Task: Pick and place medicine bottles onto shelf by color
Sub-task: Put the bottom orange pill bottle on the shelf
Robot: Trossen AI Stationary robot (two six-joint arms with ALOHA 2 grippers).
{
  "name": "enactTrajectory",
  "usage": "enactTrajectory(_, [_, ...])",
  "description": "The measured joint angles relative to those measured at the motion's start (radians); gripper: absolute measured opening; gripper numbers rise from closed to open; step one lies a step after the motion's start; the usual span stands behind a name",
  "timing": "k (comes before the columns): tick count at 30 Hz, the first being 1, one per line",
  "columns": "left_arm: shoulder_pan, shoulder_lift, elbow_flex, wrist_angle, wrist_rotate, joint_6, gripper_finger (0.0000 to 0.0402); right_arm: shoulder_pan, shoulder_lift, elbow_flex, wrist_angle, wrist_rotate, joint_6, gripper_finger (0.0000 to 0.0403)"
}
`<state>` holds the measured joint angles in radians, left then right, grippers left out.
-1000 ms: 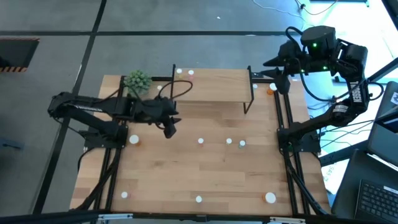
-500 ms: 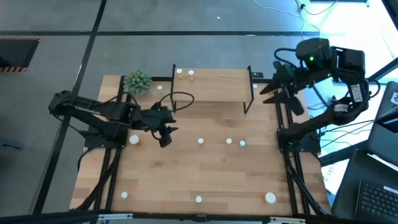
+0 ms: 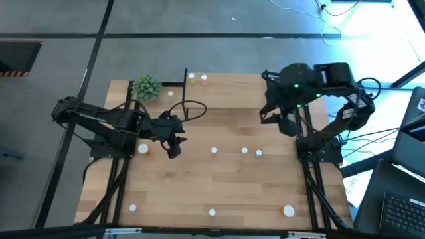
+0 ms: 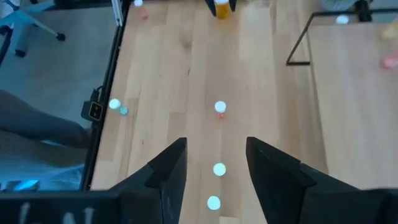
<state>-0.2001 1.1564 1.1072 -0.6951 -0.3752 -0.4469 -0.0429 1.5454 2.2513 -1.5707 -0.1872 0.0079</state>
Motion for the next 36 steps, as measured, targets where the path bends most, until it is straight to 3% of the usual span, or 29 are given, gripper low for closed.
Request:
enactTrajectory(9, [-0.030,-0.034,0.000,-0.270,0.000,-0.319,0.0149,0.007,0.029,0.000,0.000,-0.031,0.014,0.0168])
enactTrajectory(15, [-0.078,-0.043,0.000,-0.496,0.001,-0.696,0.0149,0.007,0.008,0.000,-0.001,-0.031,0.071,0.0168])
enactTrajectory(20, [-0.092,-0.041,0.000,-0.611,0.110,-0.935,0.0149,0.008,0.015,0.000,-0.001,-0.019,0.063,0.0168])
enactTrajectory(23, [-0.092,-0.038,0.000,-0.645,0.161,-0.983,0.0149,0.008,0.030,0.000,0.000,-0.017,0.040,0.0168])
enactTrajectory(36, [-0.092,-0.037,0.000,-0.683,0.160,-0.994,0.0149,0.008,0.078,0.000,0.000,-0.016,0.048,0.0168])
